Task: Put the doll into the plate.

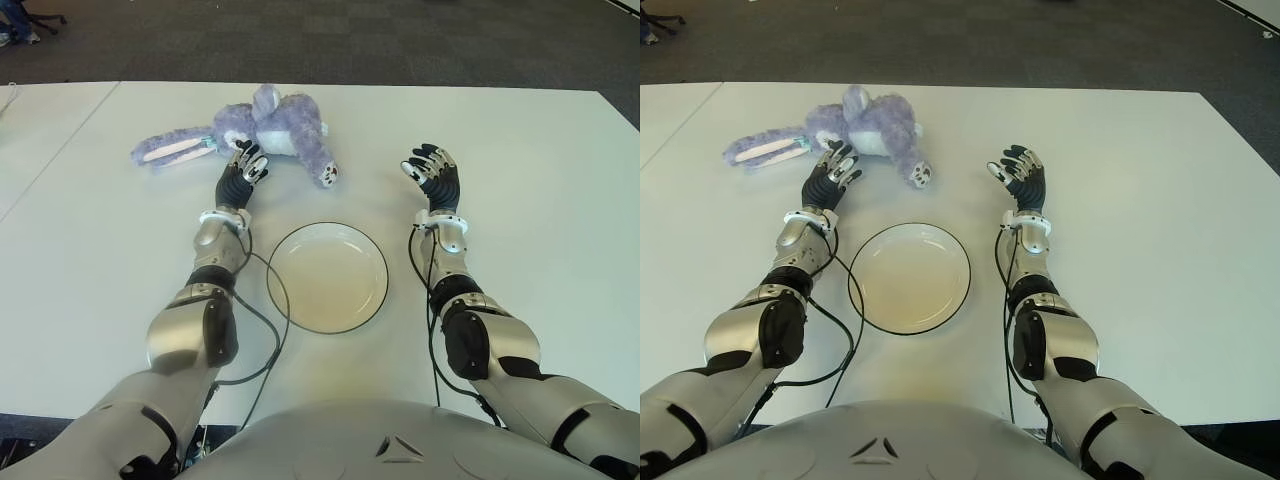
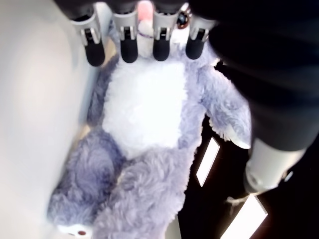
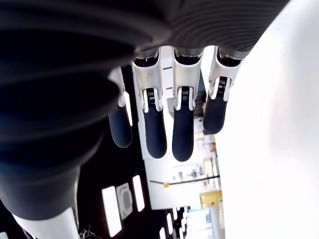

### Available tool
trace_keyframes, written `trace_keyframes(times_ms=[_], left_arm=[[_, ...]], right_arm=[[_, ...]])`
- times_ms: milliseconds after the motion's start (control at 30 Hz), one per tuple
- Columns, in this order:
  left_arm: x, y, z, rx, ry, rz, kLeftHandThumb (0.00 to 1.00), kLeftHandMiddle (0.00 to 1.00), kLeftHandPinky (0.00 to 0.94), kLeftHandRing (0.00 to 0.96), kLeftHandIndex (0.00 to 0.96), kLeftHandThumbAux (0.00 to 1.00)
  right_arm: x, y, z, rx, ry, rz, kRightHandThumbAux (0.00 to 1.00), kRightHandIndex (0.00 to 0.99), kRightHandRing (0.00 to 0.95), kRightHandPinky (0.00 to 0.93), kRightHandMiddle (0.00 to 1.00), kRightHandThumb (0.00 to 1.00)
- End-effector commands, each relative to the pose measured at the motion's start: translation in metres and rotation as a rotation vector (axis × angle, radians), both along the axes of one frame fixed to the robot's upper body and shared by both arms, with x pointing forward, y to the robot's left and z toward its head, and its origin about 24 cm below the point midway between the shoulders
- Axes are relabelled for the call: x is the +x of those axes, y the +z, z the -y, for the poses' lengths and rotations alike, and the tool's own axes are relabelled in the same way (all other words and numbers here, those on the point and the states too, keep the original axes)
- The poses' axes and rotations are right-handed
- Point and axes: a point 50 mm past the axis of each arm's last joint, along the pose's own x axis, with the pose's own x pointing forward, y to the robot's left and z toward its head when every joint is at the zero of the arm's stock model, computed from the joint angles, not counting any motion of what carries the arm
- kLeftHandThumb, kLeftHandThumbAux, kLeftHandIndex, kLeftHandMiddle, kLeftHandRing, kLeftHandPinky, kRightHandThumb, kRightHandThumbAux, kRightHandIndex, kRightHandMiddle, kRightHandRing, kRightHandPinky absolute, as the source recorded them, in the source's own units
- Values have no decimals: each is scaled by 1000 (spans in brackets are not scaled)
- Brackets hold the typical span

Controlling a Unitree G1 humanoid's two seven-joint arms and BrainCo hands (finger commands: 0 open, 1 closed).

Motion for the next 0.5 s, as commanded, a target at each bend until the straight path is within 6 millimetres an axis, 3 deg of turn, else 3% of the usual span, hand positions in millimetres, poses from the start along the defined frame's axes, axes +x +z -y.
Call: trace_keyframes(times_ms=[33,167,500], left_arm=[[-95,-102,10,-131,29,-502,0,67,114,79,47,689],[-96,-102,9,-125,39,-503,4,90,150,105,55,700],[-111,-106,0,-102,78,-457,9,110,129,120,75,703]], right_arm=[[-107,-115,6,121,-94,-494,809,277,329,329,326,28],[-108,-115,5,126,-98,-488,805,276,339,326,332,30],[-109,-115,5,135,-94,-480,790,271,336,312,330,16]])
